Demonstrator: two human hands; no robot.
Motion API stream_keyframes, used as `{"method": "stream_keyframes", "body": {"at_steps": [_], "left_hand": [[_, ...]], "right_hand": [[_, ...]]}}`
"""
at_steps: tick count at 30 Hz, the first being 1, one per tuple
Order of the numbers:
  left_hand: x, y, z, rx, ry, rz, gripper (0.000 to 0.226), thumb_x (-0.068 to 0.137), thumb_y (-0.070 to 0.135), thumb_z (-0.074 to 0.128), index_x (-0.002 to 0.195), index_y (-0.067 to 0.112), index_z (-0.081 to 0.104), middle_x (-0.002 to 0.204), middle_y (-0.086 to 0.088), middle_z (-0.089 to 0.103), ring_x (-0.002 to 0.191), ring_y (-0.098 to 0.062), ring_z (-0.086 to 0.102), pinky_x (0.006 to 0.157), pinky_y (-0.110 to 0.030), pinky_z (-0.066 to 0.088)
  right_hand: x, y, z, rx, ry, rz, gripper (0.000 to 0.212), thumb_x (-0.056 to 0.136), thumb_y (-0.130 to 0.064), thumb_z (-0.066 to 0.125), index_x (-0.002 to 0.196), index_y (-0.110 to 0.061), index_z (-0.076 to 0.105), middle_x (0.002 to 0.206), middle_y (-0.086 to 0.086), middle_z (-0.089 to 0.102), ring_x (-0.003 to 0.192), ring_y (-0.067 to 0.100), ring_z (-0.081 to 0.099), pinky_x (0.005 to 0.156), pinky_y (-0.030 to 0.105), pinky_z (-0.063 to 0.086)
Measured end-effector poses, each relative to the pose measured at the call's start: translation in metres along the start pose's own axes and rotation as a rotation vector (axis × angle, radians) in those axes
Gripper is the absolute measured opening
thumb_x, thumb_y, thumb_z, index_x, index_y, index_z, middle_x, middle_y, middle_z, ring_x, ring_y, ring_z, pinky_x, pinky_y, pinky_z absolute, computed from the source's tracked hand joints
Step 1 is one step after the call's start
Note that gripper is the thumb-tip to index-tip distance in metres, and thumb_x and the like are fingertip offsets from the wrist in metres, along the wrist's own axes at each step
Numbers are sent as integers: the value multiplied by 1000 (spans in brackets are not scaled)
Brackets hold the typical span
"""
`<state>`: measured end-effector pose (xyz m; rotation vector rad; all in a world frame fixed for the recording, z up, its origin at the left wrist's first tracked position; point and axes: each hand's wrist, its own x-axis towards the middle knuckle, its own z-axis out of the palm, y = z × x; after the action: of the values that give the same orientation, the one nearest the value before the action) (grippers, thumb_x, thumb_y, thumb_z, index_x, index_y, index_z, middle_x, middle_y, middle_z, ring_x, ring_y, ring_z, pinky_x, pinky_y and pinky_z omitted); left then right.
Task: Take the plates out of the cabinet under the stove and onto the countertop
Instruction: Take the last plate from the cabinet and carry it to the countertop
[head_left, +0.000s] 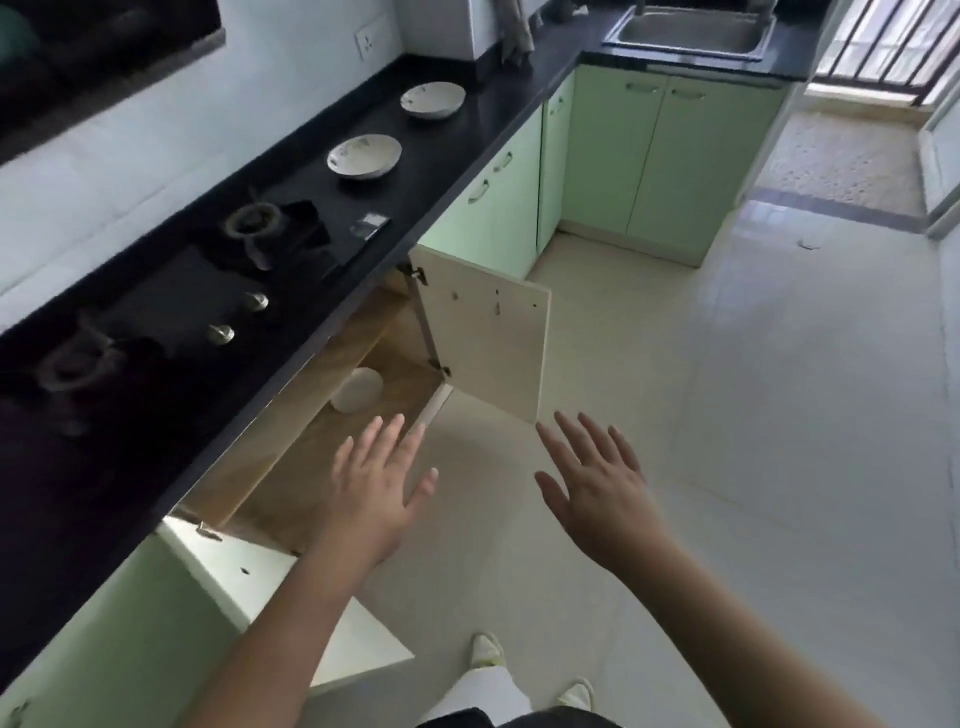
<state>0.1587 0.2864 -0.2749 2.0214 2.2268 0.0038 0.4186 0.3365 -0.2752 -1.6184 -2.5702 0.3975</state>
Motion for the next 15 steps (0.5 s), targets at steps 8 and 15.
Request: {"method": "stream_keyframes", "body": {"at_steps": [8,15], "left_hand": [[21,-58,16,-90,41,-229,79,90,70,1,153,30,27,161,0,26,149,-21,17,118,-46,17],[69,-103,0,-150,91,-336,72,93,63,7,155,29,17,164,1,16,151,-20,7,120,-43,11]], "right_hand": [[102,-37,3,-63,-65,-259,61,99,-55,15,154,-31,14,163,-2,18,151,22,9,122,40,1],[187,-73,-10,-153,-99,-421,62,99,-56,14,155,-30,13,163,-3,16,151,21,7,123,42,3]]}}
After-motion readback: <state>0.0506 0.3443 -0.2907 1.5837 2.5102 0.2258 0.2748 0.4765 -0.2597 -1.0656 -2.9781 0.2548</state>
